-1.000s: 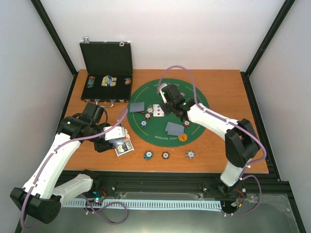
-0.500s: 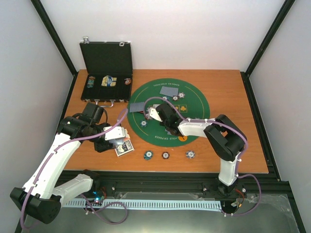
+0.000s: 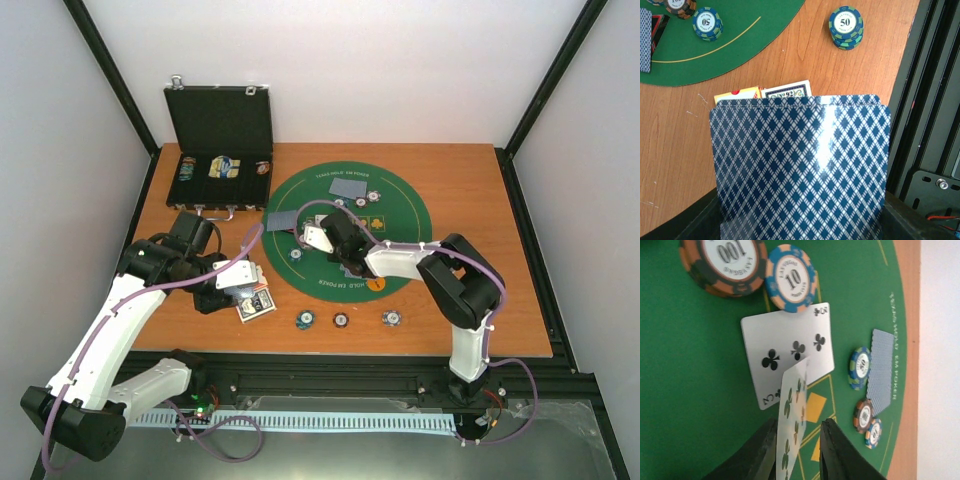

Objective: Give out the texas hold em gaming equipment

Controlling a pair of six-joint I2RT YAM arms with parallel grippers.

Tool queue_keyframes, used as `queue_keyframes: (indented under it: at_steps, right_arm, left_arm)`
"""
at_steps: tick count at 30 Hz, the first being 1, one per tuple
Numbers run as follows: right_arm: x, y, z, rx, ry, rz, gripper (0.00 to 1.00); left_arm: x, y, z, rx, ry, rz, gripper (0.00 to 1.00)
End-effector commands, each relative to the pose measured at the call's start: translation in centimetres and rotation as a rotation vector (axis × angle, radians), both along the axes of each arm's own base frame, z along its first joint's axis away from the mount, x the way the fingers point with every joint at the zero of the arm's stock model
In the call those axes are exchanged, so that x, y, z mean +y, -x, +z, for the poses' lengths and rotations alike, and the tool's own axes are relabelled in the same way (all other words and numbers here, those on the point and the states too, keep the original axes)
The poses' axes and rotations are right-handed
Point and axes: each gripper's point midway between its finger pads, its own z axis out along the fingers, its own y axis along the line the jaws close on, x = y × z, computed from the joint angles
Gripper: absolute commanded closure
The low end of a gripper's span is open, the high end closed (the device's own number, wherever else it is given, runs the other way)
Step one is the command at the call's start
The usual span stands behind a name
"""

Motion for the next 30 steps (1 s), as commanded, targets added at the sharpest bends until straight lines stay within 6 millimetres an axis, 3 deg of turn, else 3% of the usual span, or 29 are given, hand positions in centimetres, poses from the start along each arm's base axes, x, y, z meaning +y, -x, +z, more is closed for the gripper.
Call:
queue_keyframes:
  at_steps: [1,3,5,9,10,12,19,24,27,30]
  right_arm:
    - [0.2,0.7,0.8,0.069,-0.046,0.010,0.71]
    - [-0.3,0.8,1.5,0.079,-0.051,-0.006,0.69]
    - [-0.6,0.8,2.0,0.082,-0.047,-0.010,0.57]
    - [-1.2,1.0,3.2,0.084,-0.058,-0.022,0.54]
    - [-1.1,1.1,3.5,0.088,-0.066,-0.021,0.40]
    - [-1.3,1.3,4.1,0.100,-0.071,-0.025,0.36]
    - [-2.3,0.5,5.9,0.076,-0.110,-0.103,0.34]
    - [-3.7,-0.6,8.4,0.098,-0.319,-0.276,0.38]
    - [-4.6,-0.6,7.6,0.182,-0.440,-0.406,0.44]
    - [-5.2,-0.2,5.1,0.313,-0.522,-0.550,0.54]
  left_arm:
    - [-0.4,-0.4,1.6,-0.030,0.029,-0.004,0.84]
    - [-0.4,-0.5,1.9,-0.041,0.030,-0.004,0.84]
    - [-0.4,-0.5,1.9,-0.045,0.030,-0.005,0.84]
    - [-0.6,-0.6,2.1,-0.047,0.040,-0.005,0.83]
    - [-0.7,-0.7,2.2,-0.049,0.043,-0.004,0.83]
    - [-0.6,-0.7,2.2,-0.047,0.041,-0.001,0.83]
    - [-0.5,-0.5,2.2,-0.052,0.042,-0.001,0.83]
    - [-0.5,-0.4,2.2,-0.050,0.042,-0.001,0.84]
    - [-0.6,-0.4,2.2,-0.048,0.050,-0.001,0.83]
    - [-0.8,-0.3,2.0,-0.039,0.059,-0.001,0.83]
